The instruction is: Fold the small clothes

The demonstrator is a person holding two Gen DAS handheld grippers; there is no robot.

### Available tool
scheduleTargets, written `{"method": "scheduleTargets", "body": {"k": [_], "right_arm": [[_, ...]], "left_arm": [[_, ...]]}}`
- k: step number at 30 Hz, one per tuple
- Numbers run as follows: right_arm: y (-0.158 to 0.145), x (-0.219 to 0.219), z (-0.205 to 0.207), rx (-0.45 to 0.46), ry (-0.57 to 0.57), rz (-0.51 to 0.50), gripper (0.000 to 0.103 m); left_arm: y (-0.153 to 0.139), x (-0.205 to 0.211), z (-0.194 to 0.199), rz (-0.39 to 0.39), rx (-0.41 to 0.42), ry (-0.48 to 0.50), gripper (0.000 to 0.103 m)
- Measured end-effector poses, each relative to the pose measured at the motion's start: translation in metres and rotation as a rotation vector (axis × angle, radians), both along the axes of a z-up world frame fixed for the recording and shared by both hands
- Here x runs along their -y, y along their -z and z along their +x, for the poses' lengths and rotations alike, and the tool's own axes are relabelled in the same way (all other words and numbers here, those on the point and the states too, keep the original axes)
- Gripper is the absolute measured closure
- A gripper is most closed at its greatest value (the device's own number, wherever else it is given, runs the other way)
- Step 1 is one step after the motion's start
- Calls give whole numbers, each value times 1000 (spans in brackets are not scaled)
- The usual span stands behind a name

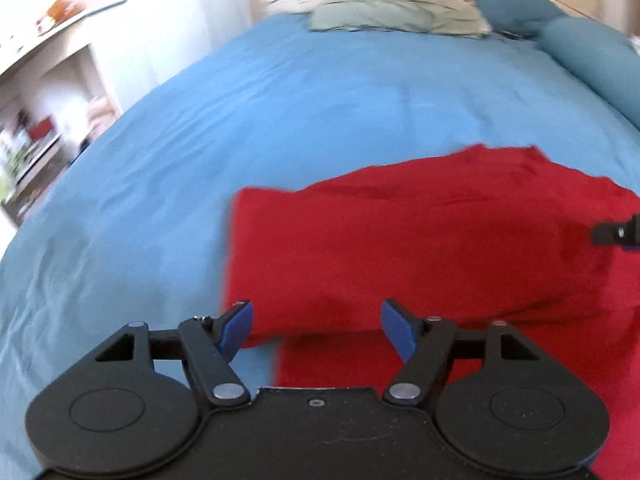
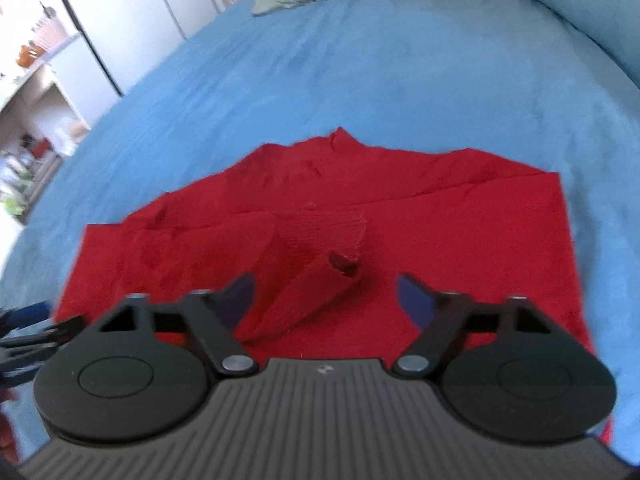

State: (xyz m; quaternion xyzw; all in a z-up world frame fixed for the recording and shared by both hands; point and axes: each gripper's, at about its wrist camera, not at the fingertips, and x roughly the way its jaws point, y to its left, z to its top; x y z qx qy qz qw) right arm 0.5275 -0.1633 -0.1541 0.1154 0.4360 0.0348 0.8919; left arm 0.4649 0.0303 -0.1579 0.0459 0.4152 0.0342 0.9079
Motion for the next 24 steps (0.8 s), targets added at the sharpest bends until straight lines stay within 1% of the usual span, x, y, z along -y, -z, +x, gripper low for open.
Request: {"method": "scheduleTargets", "body": {"k": [2, 4, 5, 6, 8, 10, 12, 14, 16, 17, 19, 20, 21, 22, 23, 24], "right_arm": [[9, -7, 5, -18, 36, 4, 31], [14, -12, 7, -27, 70, -15, 36], [15, -14, 8, -28, 83, -26, 46], [15, -16, 7, -26, 91, -40, 64], [10, -19, 6, -8, 91, -76, 82], [-4, -20, 3, 33, 81, -121, 82], [-31, -14, -1, 99, 81, -140, 83], [-58, -4, -4, 160, 96, -182, 83], [-80, 14, -9, 189, 120, -227, 83], [-86, 24, -11, 192, 140, -260, 83], [-86, 41, -14, 177, 164, -332, 83], [-80, 50, -16, 161, 181, -359, 83], [-71, 58, -17, 145, 192, -365, 83], [-61, 65, -19, 130, 194, -373, 83], [-50, 68, -19, 109, 186, -402, 83], [-43, 70, -20, 100, 180, -418, 83]], "left_arm": [[6, -14, 0, 9, -11, -18, 27], [13, -24, 1, 21, -25, -30, 27], [15, -29, -2, 22, -30, -30, 27], [17, -32, -1, 24, -35, -29, 27], [23, -34, 1, 31, -42, -28, 28], [25, -37, 2, 19, -41, -36, 28], [24, -36, -1, 1, -38, -43, 29], [24, -36, 5, -14, -33, -46, 29], [26, -30, 11, -24, -26, -28, 29], [26, -28, 13, -23, -24, -16, 29], [28, -21, 18, -20, -27, 2, 31], [30, -18, 21, -21, -34, 8, 35], [33, -17, 23, -23, -41, 11, 41], [33, -17, 23, -29, -43, 14, 43], [33, -15, 21, -29, -41, 18, 48], [31, -15, 19, -27, -41, 26, 57]]}}
